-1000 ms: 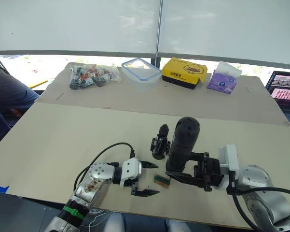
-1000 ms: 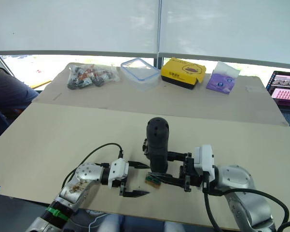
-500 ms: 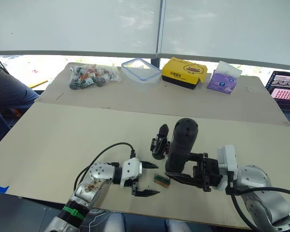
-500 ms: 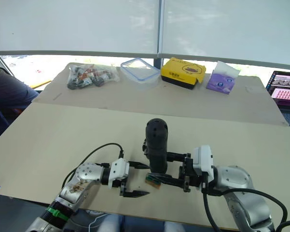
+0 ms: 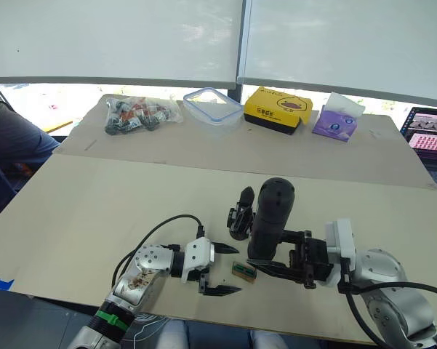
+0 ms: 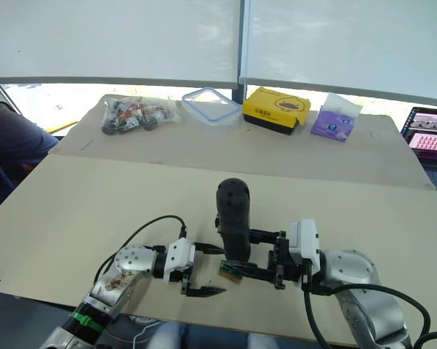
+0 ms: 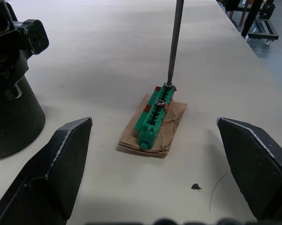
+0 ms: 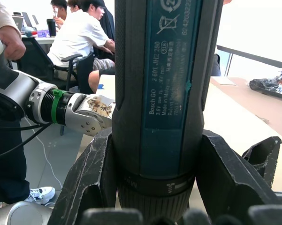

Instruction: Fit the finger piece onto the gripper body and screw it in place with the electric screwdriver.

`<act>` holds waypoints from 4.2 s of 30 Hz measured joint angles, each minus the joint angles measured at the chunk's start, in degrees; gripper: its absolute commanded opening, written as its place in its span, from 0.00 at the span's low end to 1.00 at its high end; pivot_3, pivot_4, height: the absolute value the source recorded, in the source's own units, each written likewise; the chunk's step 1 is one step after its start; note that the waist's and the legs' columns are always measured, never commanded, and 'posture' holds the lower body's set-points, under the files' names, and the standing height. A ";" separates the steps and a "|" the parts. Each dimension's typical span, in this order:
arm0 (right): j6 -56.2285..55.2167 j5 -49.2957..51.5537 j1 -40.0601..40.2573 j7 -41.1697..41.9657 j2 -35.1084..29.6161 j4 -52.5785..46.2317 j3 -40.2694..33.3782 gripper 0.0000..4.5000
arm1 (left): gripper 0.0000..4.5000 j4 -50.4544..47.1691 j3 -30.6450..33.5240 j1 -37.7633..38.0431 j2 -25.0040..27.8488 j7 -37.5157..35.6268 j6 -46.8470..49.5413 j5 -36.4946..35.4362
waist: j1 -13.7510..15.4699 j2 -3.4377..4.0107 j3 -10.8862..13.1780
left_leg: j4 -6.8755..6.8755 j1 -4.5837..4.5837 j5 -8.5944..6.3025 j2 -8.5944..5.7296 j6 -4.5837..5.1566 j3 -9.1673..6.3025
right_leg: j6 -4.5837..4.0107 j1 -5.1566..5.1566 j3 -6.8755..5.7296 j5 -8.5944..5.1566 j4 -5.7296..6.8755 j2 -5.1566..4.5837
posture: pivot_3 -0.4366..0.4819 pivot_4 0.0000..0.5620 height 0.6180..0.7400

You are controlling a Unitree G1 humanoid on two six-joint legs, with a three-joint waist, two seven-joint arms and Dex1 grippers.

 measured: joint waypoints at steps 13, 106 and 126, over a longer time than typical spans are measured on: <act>0.71 2.85 -2.57 0.08 -0.40 0.07 -0.14 0.43 | 1.00 0.54 0.56 0.12 0.08 -0.26 -2.07 -0.39 | -0.13 0.00 0.00 | -0.03 0.00 0.00 -0.01 0.00 0.00 | 0.00 0.00 0.00 0.00 -0.02 0.00 | 0.48 0.27 1.00; 16.93 7.05 -33.26 -6.44 4.20 16.79 1.72 0.43 | 1.00 -10.08 16.63 1.39 4.14 9.41 14.52 -15.35 | -0.53 -0.38 0.31 | -0.21 -0.31 0.11 0.00 0.17 -0.03 | 0.08 -0.45 0.02 0.05 0.19 0.08 | 0.48 0.27 1.00; 21.58 9.32 -35.61 -8.18 4.18 18.38 -0.55 0.43 | 1.00 -7.21 16.34 1.82 3.36 8.19 11.29 -13.29 | -0.56 -0.37 0.31 | -0.22 -0.32 0.11 0.00 0.17 -0.03 | 0.07 -0.46 0.02 0.05 0.19 0.08 | 0.48 0.27 1.00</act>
